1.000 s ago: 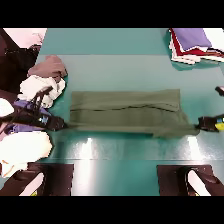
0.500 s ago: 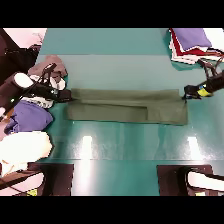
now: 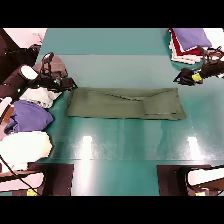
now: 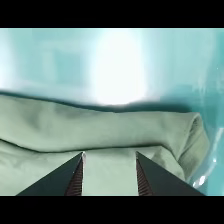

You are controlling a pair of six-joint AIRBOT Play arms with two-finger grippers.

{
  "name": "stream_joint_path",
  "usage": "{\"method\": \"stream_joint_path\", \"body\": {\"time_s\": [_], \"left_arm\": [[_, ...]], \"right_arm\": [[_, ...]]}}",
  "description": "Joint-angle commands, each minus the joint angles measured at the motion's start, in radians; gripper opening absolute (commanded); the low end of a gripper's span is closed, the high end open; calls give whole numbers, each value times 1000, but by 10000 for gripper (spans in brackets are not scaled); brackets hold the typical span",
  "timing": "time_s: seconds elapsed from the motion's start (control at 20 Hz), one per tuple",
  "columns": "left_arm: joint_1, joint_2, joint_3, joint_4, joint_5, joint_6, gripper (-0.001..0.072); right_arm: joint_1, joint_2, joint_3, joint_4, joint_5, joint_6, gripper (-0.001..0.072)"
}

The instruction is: Fold the shirts.

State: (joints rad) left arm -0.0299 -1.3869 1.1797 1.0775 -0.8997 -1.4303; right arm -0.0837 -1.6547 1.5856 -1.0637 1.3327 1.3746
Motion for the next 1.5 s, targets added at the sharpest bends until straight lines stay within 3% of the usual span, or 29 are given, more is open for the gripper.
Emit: {"method": "stream_joint_path", "body": {"time_s": [0.0,0.05,0.1,0.15,0.2,0.45,0.75,0.8,0.9,0.95,1.0,1.05,1.2,1.45], "left_arm": [[0,-5,74,-1,-169,-9,642],[0,-5,75,-6,-201,-9,527],[-1,-5,73,-8,-220,-4,184],[-2,-5,72,-10,-226,6,34],[-2,-5,72,-18,-229,8,32],[-2,-5,72,-82,-239,8,32],[-2,-5,64,-98,-252,6,22],[-5,-5,64,-98,-254,4,22],[-48,-7,64,-95,-230,-4,22],[-84,-10,64,-94,-205,-4,21],[-128,-19,66,-94,-169,-4,21],[-167,-33,77,-93,-142,-4,21],[-275,-142,185,-94,-130,-11,21],[-418,-382,431,-97,-132,-38,21]], "right_arm": [[-81,32,-44,47,79,-78,380],[-117,54,-91,50,93,-102,380],[-153,69,-134,51,100,-121,398],[-189,76,-176,52,103,-140,555],[-220,77,-210,52,102,-148,692],[-293,-47,-277,178,155,-254,701],[-182,-164,-277,233,148,-312,692],[-161,-170,-277,234,141,-315,634],[-130,-169,-276,235,124,-325,396],[-121,-169,-270,231,131,-326,256],[-120,-169,-262,232,150,-326,58],[-120,-169,-246,232,180,-326,17],[-120,-152,-169,232,288,-289,16],[-69,-4,-14,234,319,-161,16]]}}
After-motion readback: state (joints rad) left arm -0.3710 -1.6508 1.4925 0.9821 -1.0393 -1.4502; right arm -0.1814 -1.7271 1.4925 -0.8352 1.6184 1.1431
